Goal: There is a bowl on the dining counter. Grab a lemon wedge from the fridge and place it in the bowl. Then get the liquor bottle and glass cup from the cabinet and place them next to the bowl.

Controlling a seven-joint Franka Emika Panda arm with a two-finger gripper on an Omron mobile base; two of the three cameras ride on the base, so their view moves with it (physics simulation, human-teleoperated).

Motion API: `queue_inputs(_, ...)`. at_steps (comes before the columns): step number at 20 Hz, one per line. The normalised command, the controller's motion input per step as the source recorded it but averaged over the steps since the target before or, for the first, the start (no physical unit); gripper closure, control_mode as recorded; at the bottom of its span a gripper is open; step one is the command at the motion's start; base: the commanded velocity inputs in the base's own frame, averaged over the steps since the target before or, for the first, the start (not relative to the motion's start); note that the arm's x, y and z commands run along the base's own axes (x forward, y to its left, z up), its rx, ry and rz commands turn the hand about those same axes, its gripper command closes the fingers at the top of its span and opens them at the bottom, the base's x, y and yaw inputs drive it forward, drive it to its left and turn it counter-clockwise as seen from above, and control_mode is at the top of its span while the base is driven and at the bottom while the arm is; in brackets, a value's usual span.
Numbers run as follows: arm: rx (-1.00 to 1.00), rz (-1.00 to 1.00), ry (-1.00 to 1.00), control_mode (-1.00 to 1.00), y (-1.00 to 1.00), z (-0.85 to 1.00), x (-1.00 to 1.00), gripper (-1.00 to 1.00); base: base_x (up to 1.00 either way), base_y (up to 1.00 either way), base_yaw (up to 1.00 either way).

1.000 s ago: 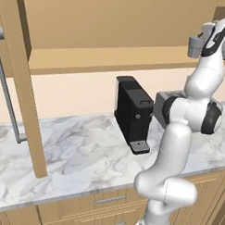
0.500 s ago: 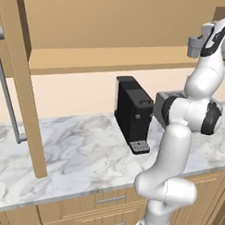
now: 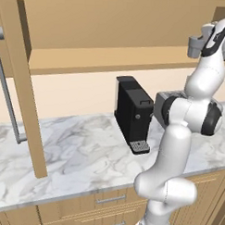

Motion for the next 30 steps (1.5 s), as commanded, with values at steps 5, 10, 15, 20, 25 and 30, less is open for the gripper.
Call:
queue_inputs(5,0.00,0.00,-0.02,-1.00,-0.07,-0.12,-0.57,1.00,0.00,0.00,0.00)
queue_inputs(10,0.00,-0.02,-0.01,-1.00,-0.05,-0.10,-0.67,1.00,0.00,0.00,0.00)
queue_inputs(15,0.00,-0.01,-0.04,-1.00,0.20,0.00,-0.90,1.00,0.00,0.00,0.00)
queue_inputs(20,-0.06,0.00,-0.02,-1.00,0.72,0.00,-1.00,1.00,0.00,0.00,0.00)
queue_inputs(25,-0.15,0.00,0.00,-1.00,0.99,-0.01,-1.00,1.00,0.00,0.00,0.00)
queue_inputs(30,-0.20,0.00,-0.04,-1.00,0.89,-0.16,-1.00,1.00,0.00,0.00,0.00)
